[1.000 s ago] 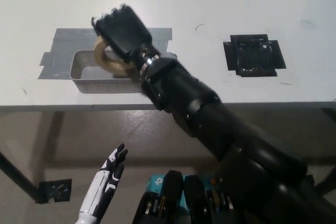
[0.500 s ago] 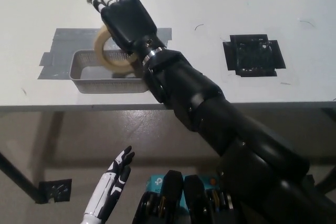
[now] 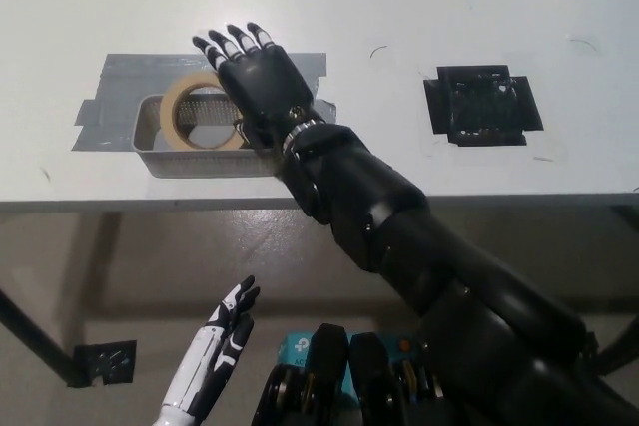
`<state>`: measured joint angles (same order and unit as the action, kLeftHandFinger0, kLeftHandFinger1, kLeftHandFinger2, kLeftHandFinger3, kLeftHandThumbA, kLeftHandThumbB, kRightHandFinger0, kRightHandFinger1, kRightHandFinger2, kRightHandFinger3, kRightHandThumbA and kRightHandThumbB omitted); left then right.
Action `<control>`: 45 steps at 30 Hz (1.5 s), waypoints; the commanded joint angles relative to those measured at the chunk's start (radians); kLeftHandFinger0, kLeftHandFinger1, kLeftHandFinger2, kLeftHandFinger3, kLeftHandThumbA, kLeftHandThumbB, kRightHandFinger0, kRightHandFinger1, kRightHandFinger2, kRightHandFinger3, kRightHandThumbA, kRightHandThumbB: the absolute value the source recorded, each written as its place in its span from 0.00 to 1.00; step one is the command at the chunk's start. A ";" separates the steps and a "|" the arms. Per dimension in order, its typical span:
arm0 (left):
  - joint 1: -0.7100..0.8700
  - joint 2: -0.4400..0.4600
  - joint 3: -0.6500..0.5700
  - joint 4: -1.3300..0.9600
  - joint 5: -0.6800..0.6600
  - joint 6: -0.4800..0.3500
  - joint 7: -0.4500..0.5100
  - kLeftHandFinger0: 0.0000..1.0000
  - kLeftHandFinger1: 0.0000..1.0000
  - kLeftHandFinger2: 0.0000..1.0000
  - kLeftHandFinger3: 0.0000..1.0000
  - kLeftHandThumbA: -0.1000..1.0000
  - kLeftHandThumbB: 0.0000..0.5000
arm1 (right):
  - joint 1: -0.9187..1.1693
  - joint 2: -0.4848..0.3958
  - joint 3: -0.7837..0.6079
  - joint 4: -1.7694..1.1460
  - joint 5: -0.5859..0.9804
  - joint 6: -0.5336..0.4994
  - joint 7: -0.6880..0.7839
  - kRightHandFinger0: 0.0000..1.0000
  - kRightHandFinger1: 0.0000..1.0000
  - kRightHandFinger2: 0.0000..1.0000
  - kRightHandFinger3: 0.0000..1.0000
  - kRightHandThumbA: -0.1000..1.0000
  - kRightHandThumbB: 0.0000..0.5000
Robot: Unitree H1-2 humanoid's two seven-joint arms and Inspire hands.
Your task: The robot picks the tape placed on the black area with right hand and places it in the small grey container.
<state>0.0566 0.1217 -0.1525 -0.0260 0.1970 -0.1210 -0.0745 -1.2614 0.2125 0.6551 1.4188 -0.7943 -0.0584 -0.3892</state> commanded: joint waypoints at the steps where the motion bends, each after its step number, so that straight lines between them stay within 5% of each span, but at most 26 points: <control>1: -0.002 0.003 -0.007 -0.035 0.011 -0.002 -0.007 1.00 1.00 1.00 1.00 1.00 0.13 | -0.021 -0.007 -0.016 -0.022 0.033 0.012 0.041 1.00 1.00 1.00 1.00 0.80 0.87; 7: 0.002 -0.002 -0.005 -0.033 0.032 -0.012 0.006 1.00 1.00 0.97 1.00 1.00 0.18 | -0.051 -0.043 -0.040 -0.062 0.050 -0.023 0.096 1.00 1.00 1.00 1.00 0.83 0.89; 11: -0.010 -0.001 0.000 -0.039 0.023 0.006 -0.002 1.00 1.00 0.99 1.00 1.00 0.14 | -0.047 -0.142 -0.099 -0.265 0.101 -0.068 0.192 1.00 1.00 1.00 1.00 0.99 0.91; 13: -0.025 -0.005 0.011 -0.015 0.007 -0.026 0.006 1.00 1.00 1.00 1.00 1.00 0.09 | 0.004 -0.236 -0.180 -0.516 0.192 -0.099 0.285 1.00 1.00 1.00 1.00 0.96 0.85; 16: -0.033 0.002 0.022 -0.009 0.004 -0.024 0.008 1.00 1.00 1.00 1.00 1.00 0.15 | 0.109 -0.351 -0.279 -0.938 0.332 -0.006 0.449 1.00 1.00 1.00 1.00 0.97 0.80; 19: -0.035 0.001 0.030 -0.008 -0.018 -0.015 0.003 1.00 1.00 1.00 1.00 1.00 0.27 | 0.215 -0.443 -0.342 -1.216 0.407 0.047 0.494 1.00 1.00 1.00 1.00 0.99 0.73; 25: -0.027 0.011 0.044 -0.003 -0.010 -0.018 0.015 1.00 1.00 1.00 1.00 1.00 0.34 | 0.545 -0.564 -0.456 -1.717 0.579 0.167 0.513 1.00 1.00 1.00 1.00 1.00 0.71; 34: 0.000 0.000 0.040 0.025 -0.025 -0.024 0.011 1.00 1.00 1.00 1.00 1.00 0.30 | 1.015 -0.535 -0.430 -2.024 0.635 0.088 0.354 1.00 1.00 1.00 1.00 1.00 0.60; 36: -0.001 0.000 0.048 0.039 -0.032 -0.032 0.018 1.00 1.00 1.00 1.00 1.00 0.33 | 1.080 -0.530 -0.424 -2.013 0.641 0.031 0.324 1.00 1.00 1.00 1.00 1.00 0.52; 38: -0.003 0.002 0.056 0.037 -0.032 -0.025 0.022 1.00 1.00 1.00 1.00 1.00 0.32 | 1.121 -0.510 -0.427 -1.988 0.642 0.010 0.304 1.00 1.00 1.00 1.00 1.00 0.57; 45: -0.017 0.001 0.074 0.047 -0.032 -0.043 0.037 1.00 1.00 1.00 1.00 1.00 0.28 | 1.276 -0.400 -0.416 -1.751 0.702 -0.085 0.288 1.00 1.00 1.00 1.00 0.95 0.52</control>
<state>0.0560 0.1185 -0.1329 0.0269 0.2111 -0.1145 -0.0739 -0.1423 -0.2184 0.3407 -0.0309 -0.4647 -0.0359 -0.1208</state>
